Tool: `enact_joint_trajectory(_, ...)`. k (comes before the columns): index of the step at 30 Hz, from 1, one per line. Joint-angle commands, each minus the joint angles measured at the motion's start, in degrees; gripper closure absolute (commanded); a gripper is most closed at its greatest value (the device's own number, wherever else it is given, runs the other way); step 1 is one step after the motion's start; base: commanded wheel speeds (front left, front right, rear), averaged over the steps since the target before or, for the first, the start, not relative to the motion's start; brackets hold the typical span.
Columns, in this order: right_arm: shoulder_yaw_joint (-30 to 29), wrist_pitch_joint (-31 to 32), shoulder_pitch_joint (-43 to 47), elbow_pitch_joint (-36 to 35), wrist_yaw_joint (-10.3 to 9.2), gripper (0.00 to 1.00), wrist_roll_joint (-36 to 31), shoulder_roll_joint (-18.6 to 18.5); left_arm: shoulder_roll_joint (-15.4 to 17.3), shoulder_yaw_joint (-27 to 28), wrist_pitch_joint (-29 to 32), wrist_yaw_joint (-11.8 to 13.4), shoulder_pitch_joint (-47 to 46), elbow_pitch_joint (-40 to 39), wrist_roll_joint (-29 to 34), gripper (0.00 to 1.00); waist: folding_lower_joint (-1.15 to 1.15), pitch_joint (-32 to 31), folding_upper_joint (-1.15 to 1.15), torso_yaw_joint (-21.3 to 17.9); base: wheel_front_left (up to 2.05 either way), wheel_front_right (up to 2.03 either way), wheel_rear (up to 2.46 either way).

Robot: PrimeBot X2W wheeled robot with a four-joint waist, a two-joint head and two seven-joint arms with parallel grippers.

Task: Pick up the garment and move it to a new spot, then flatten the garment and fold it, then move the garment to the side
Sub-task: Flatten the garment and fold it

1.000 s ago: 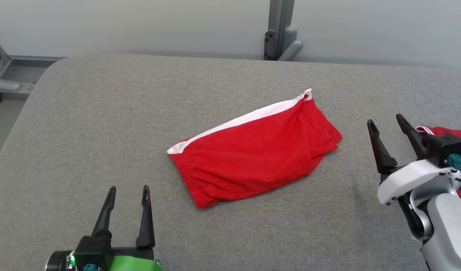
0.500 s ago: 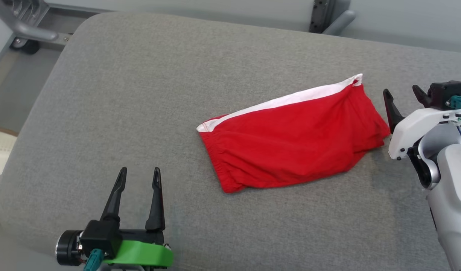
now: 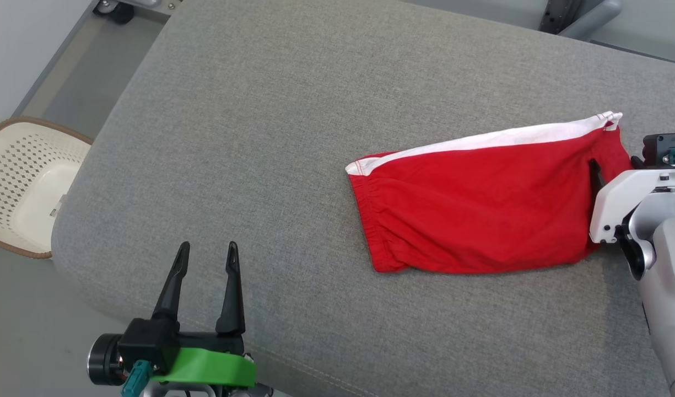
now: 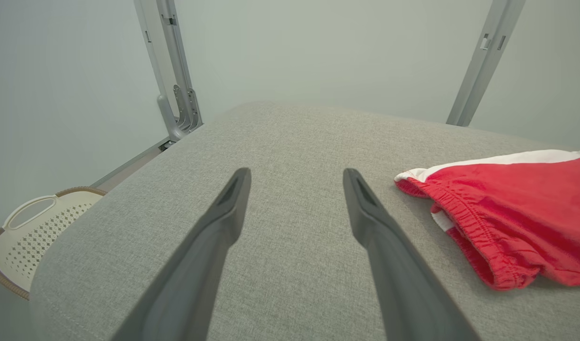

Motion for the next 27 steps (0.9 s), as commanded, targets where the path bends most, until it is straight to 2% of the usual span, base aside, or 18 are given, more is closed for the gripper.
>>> enact_joint_trajectory(1,-0.6,-0.1,-0.5,0.9,-0.06,0.0,-1.0,-0.7,-0.1,0.4,-0.2,-0.3,0.4,0.0,0.4,0.0,0.0,0.5,0.0,0.4,0.0,0.0,0.0)
enact_joint_trajectory(6,-3.6,0.9,-1.0,4.0,-0.1,0.0,-4.5,-0.9,-0.4,0.8,-0.2,-0.6,0.4,0.2,0.7,0.0,0.0,0.7,0.0,0.2,0.0,0.0,0.0)
enact_joint_trajectory(11,-4.8,2.7,-0.7,7.3,-0.08,0.0,-5.0,1.1,-0.5,1.2,-0.2,-0.8,-0.1,0.6,0.9,0.0,0.0,0.6,0.0,-0.4,0.0,0.0,0.0)
enact_joint_trajectory(12,-4.8,2.8,-0.7,7.9,-0.07,0.5,-4.5,1.7,-0.5,1.3,-0.2,-0.7,-0.2,0.6,1.0,0.0,0.0,0.5,0.0,-0.6,0.0,0.0,0.0)
enact_joint_trajectory(13,-5.0,2.9,-0.7,8.4,-0.07,0.91,-3.9,2.1,-0.5,1.4,-0.2,-0.7,-0.2,0.7,1.0,0.0,0.0,0.5,0.0,-0.8,0.0,0.0,0.0)
enact_joint_trajectory(14,-5.0,3.2,-0.8,9.2,-0.07,1.0,-3.2,2.5,-0.5,1.4,-0.2,-0.6,-0.1,0.7,1.0,0.0,0.0,0.4,0.0,-1.1,0.0,0.0,0.0)
enact_joint_trajectory(20,-5.4,1.6,-1.1,10.1,-0.09,1.0,2.5,4.9,-0.5,1.8,-0.2,0.2,0.9,0.5,0.8,0.0,0.0,-0.8,0.0,-3.2,0.0,0.0,0.0)
enact_joint_trajectory(27,-2.9,-1.0,0.4,4.9,-0.08,1.0,13.3,6.7,-0.5,2.9,-0.2,0.5,3.3,0.5,1.3,0.0,0.0,-4.1,0.0,-9.7,0.0,0.0,0.0)
